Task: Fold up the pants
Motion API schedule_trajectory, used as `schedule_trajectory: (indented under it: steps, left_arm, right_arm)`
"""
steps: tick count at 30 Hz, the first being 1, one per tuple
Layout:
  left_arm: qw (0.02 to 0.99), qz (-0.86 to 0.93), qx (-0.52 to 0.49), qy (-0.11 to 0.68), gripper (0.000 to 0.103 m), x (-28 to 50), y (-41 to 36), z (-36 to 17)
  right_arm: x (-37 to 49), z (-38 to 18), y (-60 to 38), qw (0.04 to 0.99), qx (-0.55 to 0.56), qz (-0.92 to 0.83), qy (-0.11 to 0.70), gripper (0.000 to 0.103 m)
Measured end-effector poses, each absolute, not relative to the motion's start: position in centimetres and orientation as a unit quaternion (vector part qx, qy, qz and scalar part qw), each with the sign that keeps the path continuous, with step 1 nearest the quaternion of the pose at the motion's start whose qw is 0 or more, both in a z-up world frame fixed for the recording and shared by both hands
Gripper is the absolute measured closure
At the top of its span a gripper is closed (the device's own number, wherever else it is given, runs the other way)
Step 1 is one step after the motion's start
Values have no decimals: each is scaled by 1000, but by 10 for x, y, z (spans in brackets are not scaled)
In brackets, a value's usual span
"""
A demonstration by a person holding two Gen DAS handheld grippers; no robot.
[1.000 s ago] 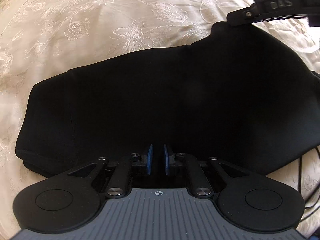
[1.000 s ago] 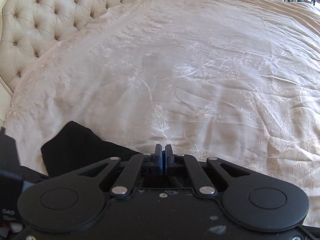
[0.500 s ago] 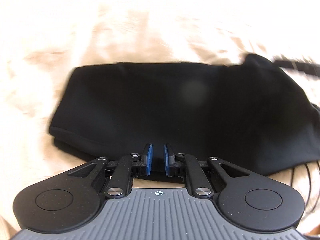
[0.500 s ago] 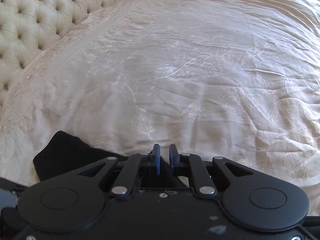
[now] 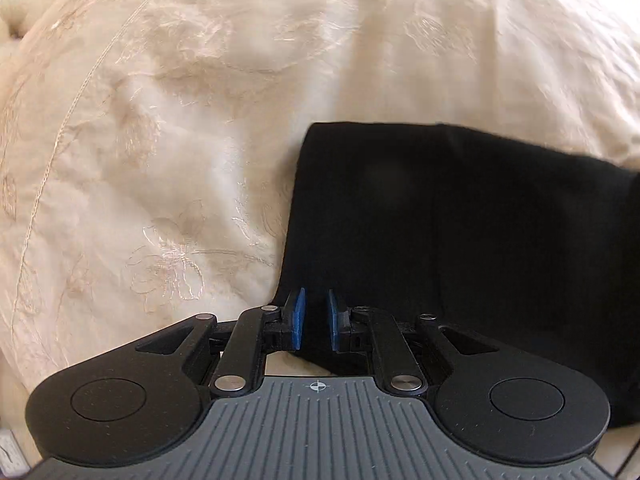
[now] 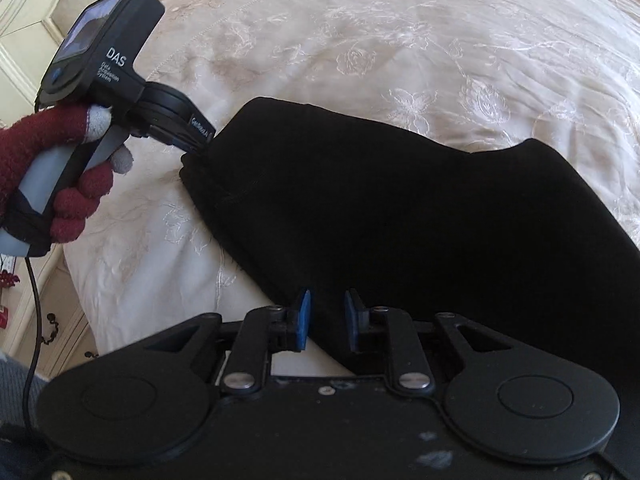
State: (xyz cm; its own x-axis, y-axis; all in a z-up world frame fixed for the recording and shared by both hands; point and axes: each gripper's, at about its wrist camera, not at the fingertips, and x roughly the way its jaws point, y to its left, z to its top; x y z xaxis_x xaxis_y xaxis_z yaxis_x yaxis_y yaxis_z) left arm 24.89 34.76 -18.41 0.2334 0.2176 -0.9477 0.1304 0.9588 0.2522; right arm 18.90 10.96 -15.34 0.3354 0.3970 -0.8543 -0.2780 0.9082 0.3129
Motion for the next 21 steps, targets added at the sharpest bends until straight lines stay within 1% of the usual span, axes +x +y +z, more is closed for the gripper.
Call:
schedule_trajectory:
  steps: [2,3,7,8,9,11,13,16,19,21]
  left_arm:
    - [772,5,178,610,91,234,334,-188]
    - [769,-4,179,613,91,229,332,-191]
    - [763,-4,154,628,91,208,332,-199]
    - [761,-3,150,631,91,206,333,-200]
    - [760,-3,145,633,91,202,339,-201]
    - [761,-6,140,633,91,198,344,-200]
    - [761,-10,136,634,91,200,347,-199]
    - [758,-12,132,639,91,203,349,-199]
    - [757,-12,135,640,91,209,349,-195]
    - [759,-13,131,637,92,209,351,-187]
  right_arm:
    - [194,-155,105,820,59,171,543,82]
    - [198,-154,99,826,60,149,540,82]
    - [218,-138,61,857,86,67,504,82]
    - [222,-136,52,861,90,50,498,80]
    - [228,-136,43,862,95,36,496,78]
    - [237,-138,29,861,100,19,498,78]
    - [243,-148,25,855,103,21,508,78]
    - [257,-173,33,848,67,20,525,81]
    - [275,-194,40,843,52,10,535,81]
    - [285,-197,43,843,49,6,536,81]
